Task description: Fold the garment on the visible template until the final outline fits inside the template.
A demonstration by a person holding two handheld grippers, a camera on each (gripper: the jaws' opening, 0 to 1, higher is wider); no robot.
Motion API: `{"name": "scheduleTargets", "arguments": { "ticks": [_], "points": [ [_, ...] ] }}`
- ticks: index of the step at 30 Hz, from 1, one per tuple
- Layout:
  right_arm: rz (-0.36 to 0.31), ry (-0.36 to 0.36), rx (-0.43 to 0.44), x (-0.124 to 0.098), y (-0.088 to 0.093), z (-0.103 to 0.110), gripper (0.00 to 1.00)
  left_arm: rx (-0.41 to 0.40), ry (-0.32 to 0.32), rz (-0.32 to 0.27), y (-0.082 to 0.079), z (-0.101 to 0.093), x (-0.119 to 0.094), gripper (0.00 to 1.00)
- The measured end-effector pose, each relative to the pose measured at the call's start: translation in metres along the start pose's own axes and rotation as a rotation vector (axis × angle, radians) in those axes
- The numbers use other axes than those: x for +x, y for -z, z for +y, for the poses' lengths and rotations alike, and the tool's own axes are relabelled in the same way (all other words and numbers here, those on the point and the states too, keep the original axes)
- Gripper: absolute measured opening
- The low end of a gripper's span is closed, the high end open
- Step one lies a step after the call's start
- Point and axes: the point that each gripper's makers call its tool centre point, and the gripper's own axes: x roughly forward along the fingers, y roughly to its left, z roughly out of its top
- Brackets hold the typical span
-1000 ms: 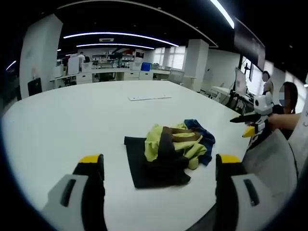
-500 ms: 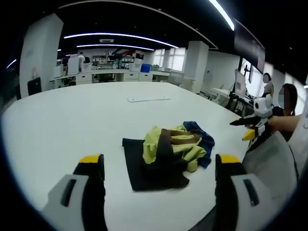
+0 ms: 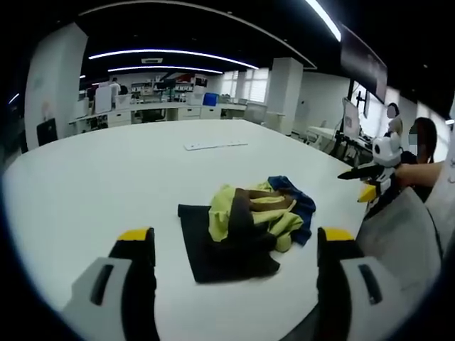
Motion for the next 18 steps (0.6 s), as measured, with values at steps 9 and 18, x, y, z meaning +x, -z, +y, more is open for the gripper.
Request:
{"name": "scheduleTargets", "arguments": {
  "ticks": [9, 18],
  "points": [
    [0.027, -0.024, -0.045, 0.01, -0.006, 0.002, 1.0, 0.043, 0.022, 0.053, 0.014, -0.002, 0.008, 0.86],
    [0.047, -0.056, -0.099, 0.024, -0.017, 0.001, 1.0, 0.052, 0.042, 0.063, 0.005, -0.008, 0.019, 0.76]
  ]
}}
